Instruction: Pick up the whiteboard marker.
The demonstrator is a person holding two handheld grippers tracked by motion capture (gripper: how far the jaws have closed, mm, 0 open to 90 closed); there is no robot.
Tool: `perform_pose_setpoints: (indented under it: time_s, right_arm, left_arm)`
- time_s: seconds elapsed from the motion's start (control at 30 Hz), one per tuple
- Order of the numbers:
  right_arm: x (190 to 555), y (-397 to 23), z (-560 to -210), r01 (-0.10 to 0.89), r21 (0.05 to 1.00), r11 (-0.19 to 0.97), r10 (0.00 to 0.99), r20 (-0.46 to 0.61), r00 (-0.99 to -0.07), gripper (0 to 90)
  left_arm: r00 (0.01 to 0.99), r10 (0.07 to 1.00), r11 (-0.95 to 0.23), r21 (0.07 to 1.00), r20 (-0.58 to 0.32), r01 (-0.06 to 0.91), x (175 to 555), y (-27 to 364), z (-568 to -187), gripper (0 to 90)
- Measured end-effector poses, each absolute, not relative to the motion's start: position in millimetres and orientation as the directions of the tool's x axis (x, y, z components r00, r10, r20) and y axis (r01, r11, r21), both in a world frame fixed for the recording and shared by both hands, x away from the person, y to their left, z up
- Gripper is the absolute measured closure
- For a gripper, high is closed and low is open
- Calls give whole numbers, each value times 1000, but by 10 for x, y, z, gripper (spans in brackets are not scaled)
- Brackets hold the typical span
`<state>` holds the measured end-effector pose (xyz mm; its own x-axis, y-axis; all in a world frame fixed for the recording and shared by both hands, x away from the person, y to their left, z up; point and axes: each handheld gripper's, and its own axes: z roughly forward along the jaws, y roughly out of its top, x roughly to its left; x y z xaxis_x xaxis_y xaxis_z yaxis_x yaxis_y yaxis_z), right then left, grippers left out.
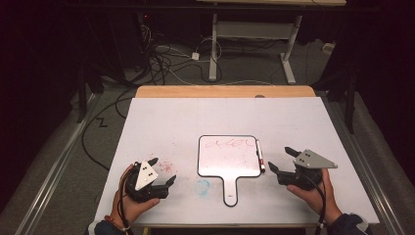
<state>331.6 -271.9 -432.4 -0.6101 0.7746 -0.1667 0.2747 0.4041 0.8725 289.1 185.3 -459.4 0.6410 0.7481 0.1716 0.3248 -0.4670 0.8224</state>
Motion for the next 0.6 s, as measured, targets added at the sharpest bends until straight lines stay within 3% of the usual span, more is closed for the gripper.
perform_pose_setpoints:
  time_s: [0.2, 0.27, 0.43, 0.6]
  right_arm:
    - [3693, -2645, -4344, 437, 816, 379, 786, -35, -617, 269]
    - [3822, -2628, -4355, 492, 784, 379, 787, 7, -617, 332]
    - [4152, -2580, -4434, 631, 688, 358, 803, 117, -584, 369]
    - [4353, -2484, -4516, 683, 639, 353, 808, 160, -567, 430]
  left_arm:
    - [647, 737, -491, 811, 194, 317, 2900, 1821, -4608, 182]
    - [648, 737, -494, 808, 194, 320, 2904, 1815, -4618, 184]
    - [651, 733, -500, 805, 196, 319, 2910, 1815, -4622, 183]
    - [655, 729, -507, 799, 198, 323, 2918, 1808, -4635, 183]
